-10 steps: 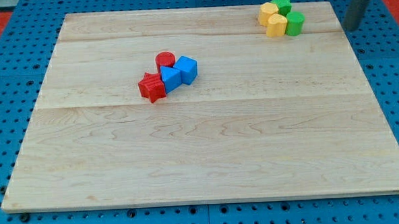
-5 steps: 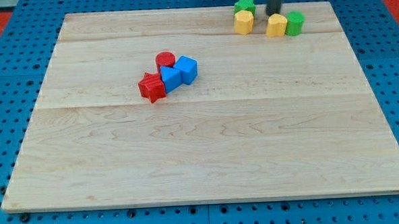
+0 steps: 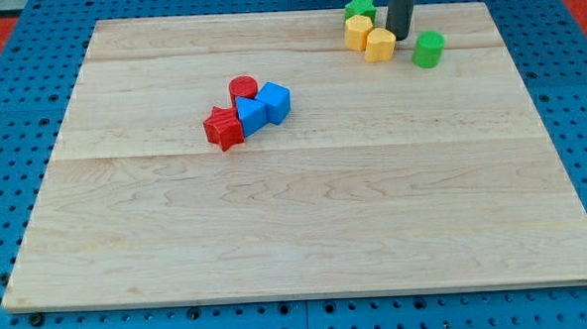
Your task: Move the yellow blocks below the green star in a vertical line
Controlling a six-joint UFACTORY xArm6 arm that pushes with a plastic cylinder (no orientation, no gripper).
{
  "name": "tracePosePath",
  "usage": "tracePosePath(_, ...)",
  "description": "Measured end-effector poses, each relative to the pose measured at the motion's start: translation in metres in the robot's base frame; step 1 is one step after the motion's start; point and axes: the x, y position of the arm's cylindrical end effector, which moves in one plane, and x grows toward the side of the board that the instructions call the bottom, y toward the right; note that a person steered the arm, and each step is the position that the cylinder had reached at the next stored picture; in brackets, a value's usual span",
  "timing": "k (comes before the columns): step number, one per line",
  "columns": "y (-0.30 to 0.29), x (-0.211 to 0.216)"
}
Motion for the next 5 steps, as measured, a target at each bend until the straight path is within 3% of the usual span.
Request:
tracePosePath(3,0.054,0.0)
tracePosePath(5,0.042,0.014)
